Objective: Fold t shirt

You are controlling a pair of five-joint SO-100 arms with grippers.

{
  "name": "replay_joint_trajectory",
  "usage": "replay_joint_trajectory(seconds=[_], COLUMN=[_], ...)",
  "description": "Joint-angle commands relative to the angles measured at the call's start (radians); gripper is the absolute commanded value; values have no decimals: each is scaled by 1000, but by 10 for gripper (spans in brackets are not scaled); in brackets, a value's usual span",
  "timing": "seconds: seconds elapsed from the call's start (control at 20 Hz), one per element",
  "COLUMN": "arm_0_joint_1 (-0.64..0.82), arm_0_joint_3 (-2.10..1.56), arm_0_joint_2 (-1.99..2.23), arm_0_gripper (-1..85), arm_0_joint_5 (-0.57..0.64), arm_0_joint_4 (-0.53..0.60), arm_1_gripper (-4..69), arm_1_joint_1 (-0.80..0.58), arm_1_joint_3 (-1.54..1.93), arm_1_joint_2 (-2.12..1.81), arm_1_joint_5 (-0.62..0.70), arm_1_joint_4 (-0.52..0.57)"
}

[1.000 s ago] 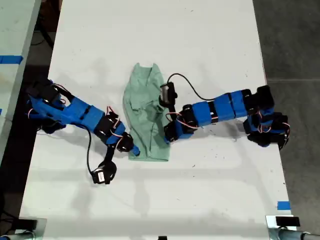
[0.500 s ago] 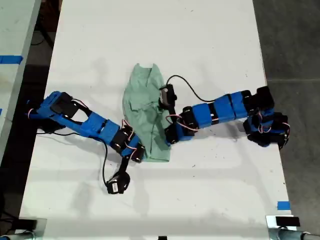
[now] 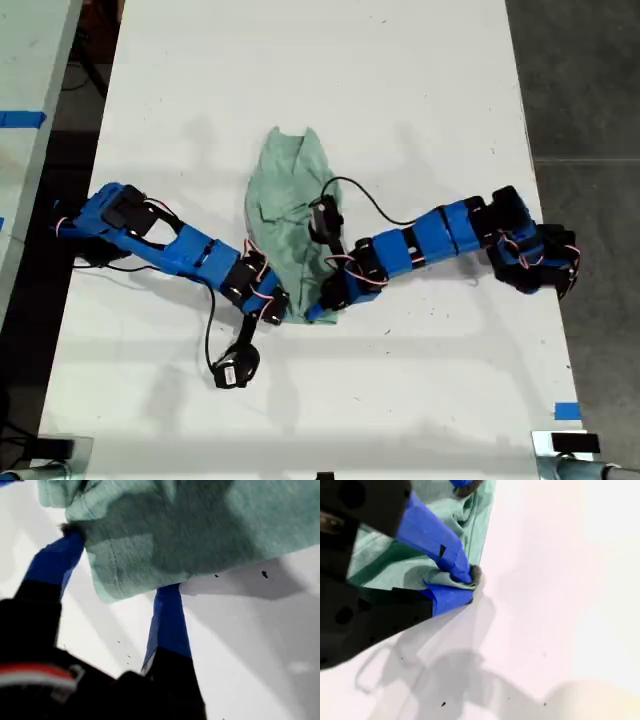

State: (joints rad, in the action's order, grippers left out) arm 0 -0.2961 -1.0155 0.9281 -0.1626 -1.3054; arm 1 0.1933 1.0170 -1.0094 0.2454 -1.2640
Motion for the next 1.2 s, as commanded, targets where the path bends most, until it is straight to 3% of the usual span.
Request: replay_joint_trajectory(seconds=[0.0,0.15,0.3,0.45,0.65,0.95,1.0,1.05,1.15], arm_0_joint_1=[-28,-66,-103,-46,236,661,713,761,833], arm_0_joint_3=[8,37,34,-40,-184,-282,-268,-252,-227], arm_0_joint_2=[31,101,256,463,661,649,644,634,609], arm_0_gripper=[-3,-3,-3,-3,-3,-3,-3,1,225], arm_0_joint_5=[14,115,138,97,285,523,565,606,695], arm_0_joint_4=[-18,-11,-41,-184,-235,-244,-242,-247,-261], arm_1_gripper=[-12,-12,-12,-12,-8,-2,11,153,262], arm_1_joint_1=[28,71,84,6,-225,-515,-552,-581,-634], arm_1_joint_3=[-91,-219,-275,-250,-202,-213,-221,-229,-233], arm_1_joint_2=[20,9,-100,-270,-318,-287,-288,-288,-293], arm_1_joint_5=[-3,32,118,244,370,537,555,575,603], arm_1_joint_4=[-31,-97,-110,-123,-169,-130,-110,-92,-75])
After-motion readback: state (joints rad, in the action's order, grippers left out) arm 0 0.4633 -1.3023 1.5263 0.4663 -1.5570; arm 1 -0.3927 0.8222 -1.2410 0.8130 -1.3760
